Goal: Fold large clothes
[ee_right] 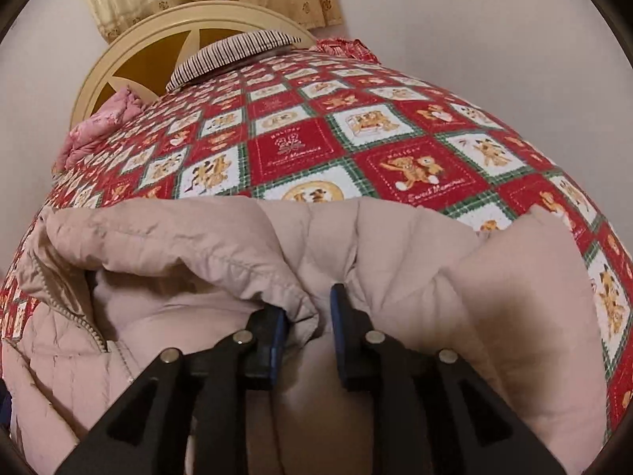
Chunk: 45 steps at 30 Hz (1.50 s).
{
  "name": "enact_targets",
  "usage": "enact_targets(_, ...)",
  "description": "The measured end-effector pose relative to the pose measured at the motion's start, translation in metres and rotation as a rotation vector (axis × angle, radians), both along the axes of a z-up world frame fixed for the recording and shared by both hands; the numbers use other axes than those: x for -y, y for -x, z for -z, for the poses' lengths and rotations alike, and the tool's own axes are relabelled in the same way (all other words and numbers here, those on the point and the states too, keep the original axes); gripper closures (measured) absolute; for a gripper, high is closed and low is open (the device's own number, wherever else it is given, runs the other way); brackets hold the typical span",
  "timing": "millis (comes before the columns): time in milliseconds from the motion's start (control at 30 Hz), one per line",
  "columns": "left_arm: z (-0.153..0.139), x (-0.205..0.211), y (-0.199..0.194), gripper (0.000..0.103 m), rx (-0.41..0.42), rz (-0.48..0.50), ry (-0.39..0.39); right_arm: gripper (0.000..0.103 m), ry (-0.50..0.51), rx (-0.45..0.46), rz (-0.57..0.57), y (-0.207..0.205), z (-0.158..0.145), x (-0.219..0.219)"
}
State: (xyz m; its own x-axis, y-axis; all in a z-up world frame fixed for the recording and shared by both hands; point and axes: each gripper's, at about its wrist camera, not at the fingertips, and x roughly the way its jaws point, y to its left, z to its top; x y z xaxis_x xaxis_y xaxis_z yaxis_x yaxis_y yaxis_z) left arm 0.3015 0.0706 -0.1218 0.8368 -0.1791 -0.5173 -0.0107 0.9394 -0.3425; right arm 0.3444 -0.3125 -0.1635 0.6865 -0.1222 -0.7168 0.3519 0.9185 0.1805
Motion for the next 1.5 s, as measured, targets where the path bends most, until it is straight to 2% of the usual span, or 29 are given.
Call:
enact_targets(100, -0.038, 0.002, 0.01, 0.028, 0.096, 0.014, 0.04, 0.08, -0.011, 0.01, -0.005, 0.001, -0.001, 0.001)
enact_targets(133, -0.053, 0.009, 0.008, 0.026, 0.13, 0.023, 0.021, 0.079, -0.017, 0.015, -0.007, 0.001, -0.001, 0.002)
enact_targets(200, -0.074, 0.03, -0.01, 0.015, 0.127, 0.058, -0.055, 0.079, -0.03, 0.024, -0.01, 0.002, -0.001, 0.003)
enact_targets(233, -0.081, 0.045, -0.027, 0.013, 0.1, 0.108, -0.083, 0.079, -0.036, 0.028, -0.01, 0.003, 0.0, 0.002)
enact_targets(267, -0.084, 0.06, -0.049, 0.013, 0.05, 0.165, -0.074, 0.079, -0.042, 0.031, -0.011, 0.003, 0.002, 0.004)
enact_targets(333, -0.077, 0.078, -0.089, 0.013, -0.042, 0.225, -0.005, 0.078, -0.053, 0.038, -0.013, 0.004, 0.002, 0.005)
enact_targets(433, -0.045, 0.102, -0.143, 0.013, -0.221, 0.186, 0.018, 0.078, -0.067, 0.047, -0.015, 0.005, 0.002, 0.007)
enact_targets(500, -0.025, 0.113, -0.153, 0.021, -0.286, 0.19, 0.016, 0.078, -0.076, 0.052, -0.015, 0.006, 0.003, 0.007)
enact_targets(567, -0.006, 0.123, -0.152, 0.062, -0.341, 0.215, 0.011, 0.078, -0.088, 0.058, -0.016, 0.007, 0.003, 0.008)
enact_targets(633, 0.006, 0.123, -0.147, 0.087, -0.372, 0.234, 0.035, 0.078, -0.099, 0.064, -0.017, 0.007, 0.003, 0.01)
enact_targets(667, 0.01, 0.118, -0.142, 0.091, -0.377, 0.23, 0.079, 0.078, -0.104, 0.066, -0.017, 0.007, 0.004, 0.011)
enact_targets(733, 0.009, 0.11, -0.131, 0.094, -0.367, 0.218, 0.13, 0.078, -0.115, 0.07, -0.018, 0.007, 0.004, 0.012)
enact_targets(833, -0.004, 0.104, -0.093, 0.094, -0.276, 0.182, 0.1, 0.078, -0.119, 0.069, -0.017, 0.007, 0.004, 0.012)
enact_targets(867, -0.002, 0.102, -0.085, 0.094, -0.269, 0.161, 0.078, 0.078, -0.12, 0.069, -0.016, 0.007, 0.004, 0.012)
enact_targets(933, 0.017, 0.098, -0.081, 0.094, -0.308, 0.132, 0.081, 0.078, -0.12, 0.068, -0.016, 0.007, 0.004, 0.012)
enact_targets(967, 0.029, 0.093, -0.081, 0.094, -0.326, 0.132, 0.115, 0.078, -0.12, 0.068, -0.016, 0.007, 0.004, 0.012)
enact_targets(1033, 0.031, 0.085, -0.071, 0.094, -0.285, 0.127, 0.157, 0.078, -0.12, 0.067, -0.017, 0.007, 0.004, 0.012)
enact_targets(1167, 0.029, 0.09, -0.058, 0.094, -0.232, 0.131, 0.12, 0.076, -0.121, 0.068, -0.018, 0.007, 0.003, 0.011)
enact_targets(1267, 0.031, 0.093, -0.061, 0.094, -0.231, 0.136, 0.105, 0.07, -0.124, 0.072, -0.024, 0.009, 0.001, 0.01)
enact_targets(1333, 0.031, 0.092, -0.061, 0.094, -0.227, 0.137, 0.106, 0.067, -0.129, 0.118, 0.017, 0.023, -0.01, 0.013)
enact_targets(1400, 0.033, 0.092, -0.063, 0.094, -0.226, 0.137, 0.109, 0.062, -0.098, 0.241, 0.084, 0.047, -0.034, 0.014)
enact_targets(1467, 0.033, 0.091, -0.064, 0.094, -0.227, 0.137, 0.103, 0.062, -0.048, 0.307, 0.086, 0.052, -0.057, 0.01)
enact_targets(1500, 0.033, 0.091, -0.065, 0.094, -0.227, 0.136, 0.1, 0.062, -0.035, 0.313, 0.05, 0.043, -0.072, 0.005)
